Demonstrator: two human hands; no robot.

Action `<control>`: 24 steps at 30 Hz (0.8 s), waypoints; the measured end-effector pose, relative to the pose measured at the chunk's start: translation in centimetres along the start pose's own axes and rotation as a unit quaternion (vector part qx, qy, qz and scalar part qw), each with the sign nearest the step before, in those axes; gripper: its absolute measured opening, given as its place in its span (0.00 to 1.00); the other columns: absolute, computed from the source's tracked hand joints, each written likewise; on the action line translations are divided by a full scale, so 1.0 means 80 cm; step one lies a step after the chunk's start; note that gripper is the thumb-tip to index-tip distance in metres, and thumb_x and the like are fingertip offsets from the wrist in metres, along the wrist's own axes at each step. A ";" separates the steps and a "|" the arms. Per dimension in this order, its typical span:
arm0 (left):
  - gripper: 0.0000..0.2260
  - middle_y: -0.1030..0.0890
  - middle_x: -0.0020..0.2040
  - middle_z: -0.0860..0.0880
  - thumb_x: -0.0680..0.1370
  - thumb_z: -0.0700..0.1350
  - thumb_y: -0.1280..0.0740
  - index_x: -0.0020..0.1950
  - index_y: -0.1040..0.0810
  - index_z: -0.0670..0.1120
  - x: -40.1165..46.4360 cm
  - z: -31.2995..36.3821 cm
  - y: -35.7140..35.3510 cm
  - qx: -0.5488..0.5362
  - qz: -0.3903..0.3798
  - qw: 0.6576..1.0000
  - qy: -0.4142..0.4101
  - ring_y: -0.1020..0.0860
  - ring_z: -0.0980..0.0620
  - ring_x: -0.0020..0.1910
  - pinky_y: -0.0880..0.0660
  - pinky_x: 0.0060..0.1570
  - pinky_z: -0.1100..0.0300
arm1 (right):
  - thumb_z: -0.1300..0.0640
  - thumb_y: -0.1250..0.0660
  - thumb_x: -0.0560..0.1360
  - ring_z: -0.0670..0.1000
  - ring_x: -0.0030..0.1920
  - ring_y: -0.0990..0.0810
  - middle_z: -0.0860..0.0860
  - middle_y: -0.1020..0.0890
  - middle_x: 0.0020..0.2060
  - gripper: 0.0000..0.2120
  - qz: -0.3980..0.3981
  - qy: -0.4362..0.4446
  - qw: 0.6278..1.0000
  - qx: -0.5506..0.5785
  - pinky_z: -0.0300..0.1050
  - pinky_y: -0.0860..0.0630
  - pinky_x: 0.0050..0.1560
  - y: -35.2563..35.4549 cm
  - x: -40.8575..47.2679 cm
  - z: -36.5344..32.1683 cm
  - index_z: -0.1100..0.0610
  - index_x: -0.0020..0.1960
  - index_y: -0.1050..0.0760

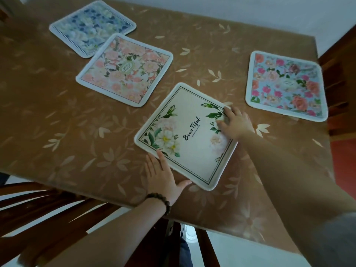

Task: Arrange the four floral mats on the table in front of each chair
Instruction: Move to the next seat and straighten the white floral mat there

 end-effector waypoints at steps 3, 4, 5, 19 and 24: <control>0.61 0.60 0.76 0.35 0.62 0.76 0.38 0.73 0.71 0.42 0.020 -0.012 0.010 -0.026 -0.019 0.999 -0.012 0.59 0.39 0.75 0.59 0.72 0.47 | 0.37 0.49 0.76 0.60 0.73 0.43 0.54 0.43 0.76 0.32 0.002 -0.019 1.000 0.009 0.57 0.46 0.72 -0.003 -0.021 0.005 0.48 0.76 0.45; 0.61 0.60 0.76 0.36 0.63 0.75 0.37 0.73 0.70 0.41 0.028 -0.016 0.015 -0.035 -0.026 0.999 -0.022 0.60 0.40 0.75 0.59 0.73 0.48 | 0.37 0.50 0.76 0.60 0.72 0.42 0.54 0.43 0.76 0.31 0.005 -0.023 1.000 0.015 0.57 0.45 0.72 -0.005 -0.032 0.007 0.48 0.76 0.45; 0.60 0.61 0.76 0.38 0.63 0.74 0.36 0.74 0.68 0.41 0.037 -0.021 0.020 -0.047 -0.030 0.998 -0.029 0.61 0.42 0.75 0.59 0.73 0.49 | 0.38 0.50 0.76 0.61 0.72 0.42 0.54 0.42 0.76 0.30 0.010 -0.029 0.999 0.024 0.57 0.44 0.71 -0.008 -0.045 0.008 0.49 0.75 0.44; 0.59 0.53 0.78 0.46 0.61 0.71 0.30 0.77 0.62 0.48 0.150 -0.057 0.081 -0.049 -0.121 0.985 -0.109 0.48 0.45 0.76 0.42 0.71 0.44 | 0.39 0.48 0.78 0.59 0.70 0.42 0.54 0.43 0.76 0.30 0.047 -0.153 0.982 0.099 0.53 0.43 0.70 -0.074 -0.246 -0.037 0.50 0.76 0.44; 0.59 0.57 0.78 0.48 0.62 0.69 0.29 0.76 0.63 0.47 0.121 -0.081 0.075 -0.078 -0.129 0.980 -0.130 0.55 0.48 0.76 0.48 0.73 0.46 | 0.37 0.47 0.77 0.58 0.68 0.41 0.55 0.40 0.75 0.30 0.043 -0.143 0.986 0.079 0.53 0.40 0.69 -0.095 -0.295 -0.070 0.50 0.75 0.42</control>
Point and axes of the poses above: each hand's wrist, its own x-axis towards the middle knuckle, its own y-axis out of the back of the hand, z = x × y, the point moved 7 cm from there along x, towards the middle knuckle
